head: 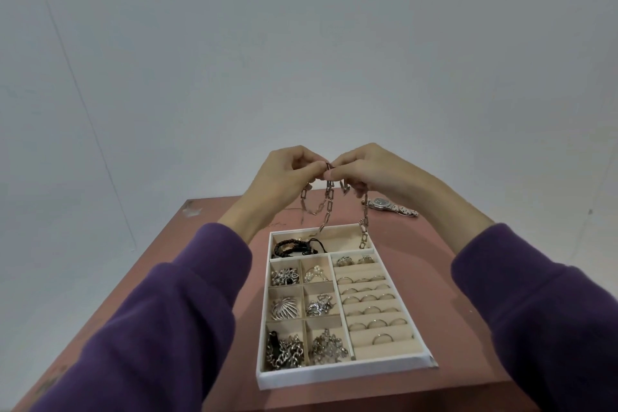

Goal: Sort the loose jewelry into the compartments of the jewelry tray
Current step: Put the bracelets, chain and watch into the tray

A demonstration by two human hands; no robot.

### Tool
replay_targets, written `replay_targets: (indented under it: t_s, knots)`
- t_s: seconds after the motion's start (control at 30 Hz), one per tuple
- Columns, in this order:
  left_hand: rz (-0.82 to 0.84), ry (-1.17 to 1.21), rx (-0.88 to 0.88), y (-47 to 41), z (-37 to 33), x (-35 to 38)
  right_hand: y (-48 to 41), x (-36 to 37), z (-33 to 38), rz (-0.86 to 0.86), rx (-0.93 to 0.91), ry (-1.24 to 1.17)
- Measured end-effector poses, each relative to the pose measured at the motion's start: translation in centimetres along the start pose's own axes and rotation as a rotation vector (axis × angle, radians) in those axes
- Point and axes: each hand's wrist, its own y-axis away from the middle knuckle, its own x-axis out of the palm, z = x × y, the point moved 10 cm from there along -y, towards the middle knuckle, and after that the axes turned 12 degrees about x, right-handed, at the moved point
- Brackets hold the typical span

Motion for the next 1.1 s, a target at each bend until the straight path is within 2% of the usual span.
replay_targets:
  t_s: [0.17,0.47,0.53,0.63,0.97,1.1]
  knots:
    - [0.026,-0.019,0.028,0.1,-0.1,-0.3,0.1,-0.7,-0.1,-0.055,-0.033,-0.004]
    - [0.062,-0.12,-0.027,0.4,0.7,-0.1,0.2,-0.9,-0.4,-0.049,-0.024,0.0]
    - [0.051,-0.128,-0.031,0.3,0.7,-0.4,0.3,-0.7,-0.6,-0.001,-0.027,0.02]
    - [0.026,-0.104,-0.049,0.2,0.8,-0.8,0.4,-0.3,-1.1,0.066,-0.022,0.044]
    - [0.047,0.07,-0.115,0.8,1.6,-0.5,0.0,-1.0,-1.1,-0.009,-0.033,0.004]
    - [0.028,0.116,-0.16,1.1,2.2,-0.4,0.2,-2.0,0.5,-0.071,-0.075,-0.085]
